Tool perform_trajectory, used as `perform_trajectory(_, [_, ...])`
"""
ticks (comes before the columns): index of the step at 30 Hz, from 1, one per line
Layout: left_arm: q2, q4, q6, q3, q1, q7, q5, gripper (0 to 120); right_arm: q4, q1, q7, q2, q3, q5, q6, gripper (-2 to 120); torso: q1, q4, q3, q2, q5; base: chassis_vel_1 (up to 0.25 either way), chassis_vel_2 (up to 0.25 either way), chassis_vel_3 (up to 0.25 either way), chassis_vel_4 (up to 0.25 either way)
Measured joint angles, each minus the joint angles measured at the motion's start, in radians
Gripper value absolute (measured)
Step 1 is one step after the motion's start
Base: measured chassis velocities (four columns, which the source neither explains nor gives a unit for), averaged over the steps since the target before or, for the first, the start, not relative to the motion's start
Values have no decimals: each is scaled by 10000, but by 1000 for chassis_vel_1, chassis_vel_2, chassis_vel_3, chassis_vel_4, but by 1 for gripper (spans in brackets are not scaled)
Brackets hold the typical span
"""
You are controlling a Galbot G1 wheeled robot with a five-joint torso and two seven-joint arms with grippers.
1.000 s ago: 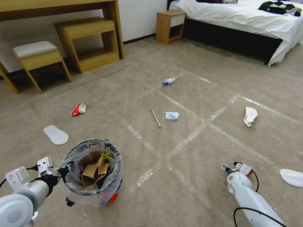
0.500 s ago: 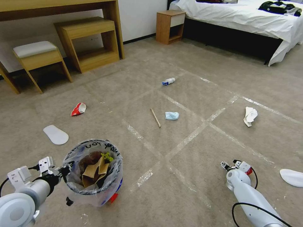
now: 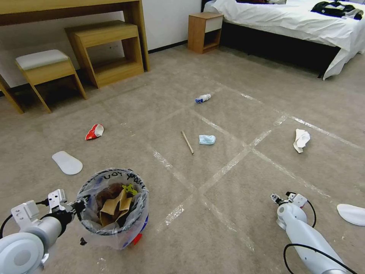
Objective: Pick up the trash bin and place the garbage on the floor into it.
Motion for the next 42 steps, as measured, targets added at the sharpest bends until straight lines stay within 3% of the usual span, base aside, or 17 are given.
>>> perform_trajectory(9, [-2,-58,2,-27,59,18,28,0,103,-2,16,23,-33,-39,52,74,0,1,0,0,0,0,0,0,0])
perform_trajectory(12, [-23,-87,1,-19,70,30,68,0,307,-34,18,17,-56,-89,68,58,0,0,0,0,0,0,0,0,0])
perform_trajectory(17, [-23,-86,-6,-19,72,35,91,0,505,-63,28,11,-76,-119,81,45,0,0,0,0,-1,0,0,0,0])
perform_trajectory(23, [6,-90,-49,-28,48,38,99,0,704,-9,139,-2,-154,-120,123,19,-1,0,0,0,0,0,0,0,0])
perform_trajectory(27, [24,-100,-86,-42,52,41,144,0,854,41,238,-74,-205,-103,131,10,-1,0,0,0,-1,0,0,0,0])
perform_trajectory(42, [23,-286,-173,-100,188,50,240,0,1254,-63,240,-248,-170,-107,272,9,0,0,0,0,2,0,0,0,0])
